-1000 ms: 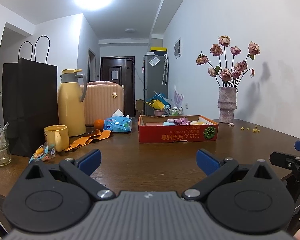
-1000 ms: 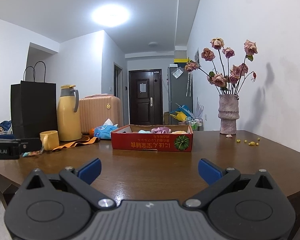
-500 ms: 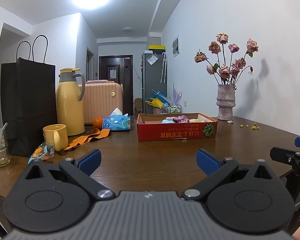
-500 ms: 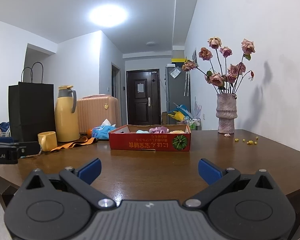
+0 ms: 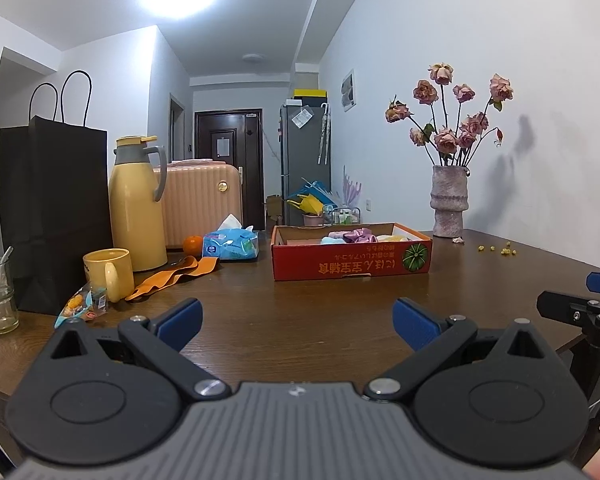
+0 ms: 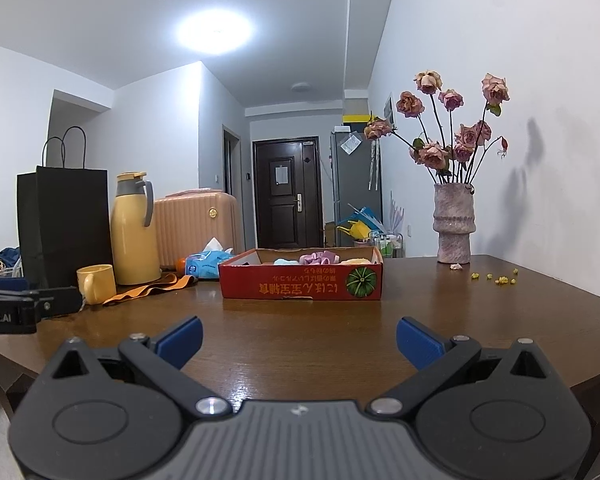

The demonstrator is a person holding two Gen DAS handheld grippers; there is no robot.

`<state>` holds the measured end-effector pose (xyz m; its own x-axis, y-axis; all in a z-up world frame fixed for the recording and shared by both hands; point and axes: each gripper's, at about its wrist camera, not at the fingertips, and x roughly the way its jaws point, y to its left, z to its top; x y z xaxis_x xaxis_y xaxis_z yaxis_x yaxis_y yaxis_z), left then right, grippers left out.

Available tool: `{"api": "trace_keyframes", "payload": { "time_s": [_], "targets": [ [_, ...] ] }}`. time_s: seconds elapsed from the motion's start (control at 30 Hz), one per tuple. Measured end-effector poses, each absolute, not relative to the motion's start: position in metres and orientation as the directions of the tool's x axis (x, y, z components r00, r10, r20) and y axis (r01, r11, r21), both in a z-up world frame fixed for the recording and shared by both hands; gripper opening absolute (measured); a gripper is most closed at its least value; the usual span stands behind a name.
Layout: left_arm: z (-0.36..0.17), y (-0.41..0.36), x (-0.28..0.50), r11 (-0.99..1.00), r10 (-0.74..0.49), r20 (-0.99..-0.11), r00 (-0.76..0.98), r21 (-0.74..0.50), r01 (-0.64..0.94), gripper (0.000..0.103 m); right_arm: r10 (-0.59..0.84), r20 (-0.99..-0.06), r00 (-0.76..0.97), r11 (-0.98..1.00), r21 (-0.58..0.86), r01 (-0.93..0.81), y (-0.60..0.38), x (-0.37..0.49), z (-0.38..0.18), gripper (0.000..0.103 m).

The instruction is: Organize soft objects

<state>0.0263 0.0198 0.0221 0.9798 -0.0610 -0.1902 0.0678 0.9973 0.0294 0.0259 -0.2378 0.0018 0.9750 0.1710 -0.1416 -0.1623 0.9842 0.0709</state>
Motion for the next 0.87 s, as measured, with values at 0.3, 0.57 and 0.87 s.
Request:
{"api": "trace_keyframes", "payload": {
  "time_s": [0.3, 0.57, 0.87],
  "targets": [
    [0.0211, 0.0187, 0.0262, 0.997, -0.066, -0.188, 0.98, 0.029, 0.073, 0.103, 0.174, -0.144, 0.974, 0.984, 0.076, -0.164, -0.2379, 0.0263, 0.0021, 0.103],
    [0.022, 0.0174, 0.0229, 0.997, -0.064, -0.173, 0.983, 0.023, 0.069, 0.103, 0.172, -0.145, 0.974, 0.984, 0.079, -0.162, -0.2382, 0.0266, 0.0009, 0.103],
    [0.0236, 0.0175, 0.0209, 0.997, -0.065, -0.15, 0.987, 0.026, 0.07, 0.103, 0.171, -0.144, 0.975, 0.984, 0.08, -0.161, -0.2383, 0.0264, 0.0004, 0.103]
  ]
}}
